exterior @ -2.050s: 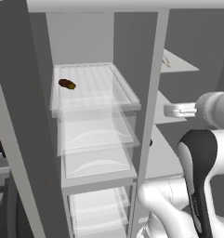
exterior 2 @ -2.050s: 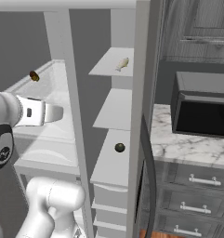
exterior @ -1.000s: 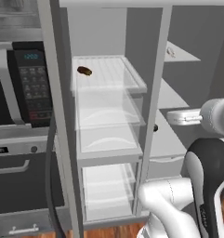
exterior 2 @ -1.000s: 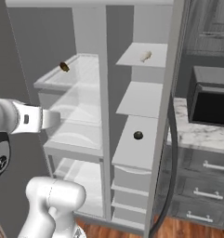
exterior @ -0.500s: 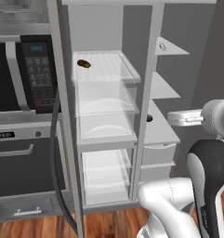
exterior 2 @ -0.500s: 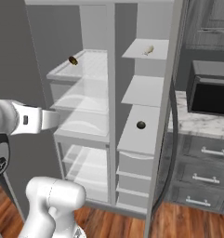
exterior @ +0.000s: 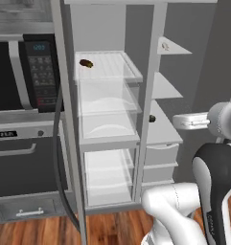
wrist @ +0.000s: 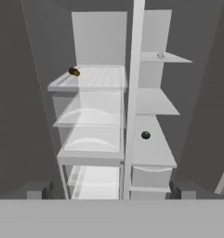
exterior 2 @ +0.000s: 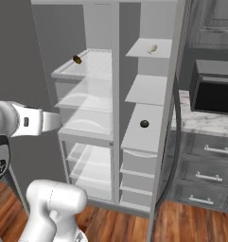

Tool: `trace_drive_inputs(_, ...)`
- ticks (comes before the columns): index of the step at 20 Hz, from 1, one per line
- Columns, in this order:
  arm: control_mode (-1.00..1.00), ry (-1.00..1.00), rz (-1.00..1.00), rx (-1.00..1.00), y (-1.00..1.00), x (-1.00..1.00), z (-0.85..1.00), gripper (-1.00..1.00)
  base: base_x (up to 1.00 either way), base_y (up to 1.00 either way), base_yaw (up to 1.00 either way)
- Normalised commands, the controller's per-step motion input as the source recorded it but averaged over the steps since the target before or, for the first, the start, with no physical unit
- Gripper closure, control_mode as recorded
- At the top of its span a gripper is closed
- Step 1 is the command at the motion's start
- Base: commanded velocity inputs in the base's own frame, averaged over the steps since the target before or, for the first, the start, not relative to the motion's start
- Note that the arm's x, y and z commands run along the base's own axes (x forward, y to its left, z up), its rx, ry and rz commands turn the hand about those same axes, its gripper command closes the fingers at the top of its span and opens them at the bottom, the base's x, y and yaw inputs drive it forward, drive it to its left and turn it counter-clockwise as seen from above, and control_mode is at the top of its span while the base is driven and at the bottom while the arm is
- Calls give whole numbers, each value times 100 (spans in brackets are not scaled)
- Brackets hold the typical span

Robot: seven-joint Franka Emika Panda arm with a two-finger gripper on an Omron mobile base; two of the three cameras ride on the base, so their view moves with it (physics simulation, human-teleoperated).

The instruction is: There's a fish in the fridge that needs to be moved to the freezer for freezing. Pick up the fish from the fridge, place it on any shelf in the freezer, and close the fridge and freezer doors when done.

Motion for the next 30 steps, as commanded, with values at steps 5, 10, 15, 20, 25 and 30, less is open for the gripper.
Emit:
trace_drive_inputs(5, 100, 0, 0, 0, 0, 0, 0, -100, 37, 0, 0)
trace_drive_inputs(10, 100, 0, 0, 0, 0, 0, 0, -100, -3, 0, 0)
trace_drive_inputs(15, 100, 0, 0, 0, 0, 0, 0, -100, -44, 1, 0)
trace_drive_inputs(20, 100, 0, 0, 0, 0, 0, 0, -100, -30, 1, 0)
trace_drive_inputs(25, 100, 0, 0, 0, 0, 0, 0, -100, -34, 0, 0)
trace_drive_inputs(30, 100, 0, 0, 0, 0, 0, 0, -100, -21, 0, 0)
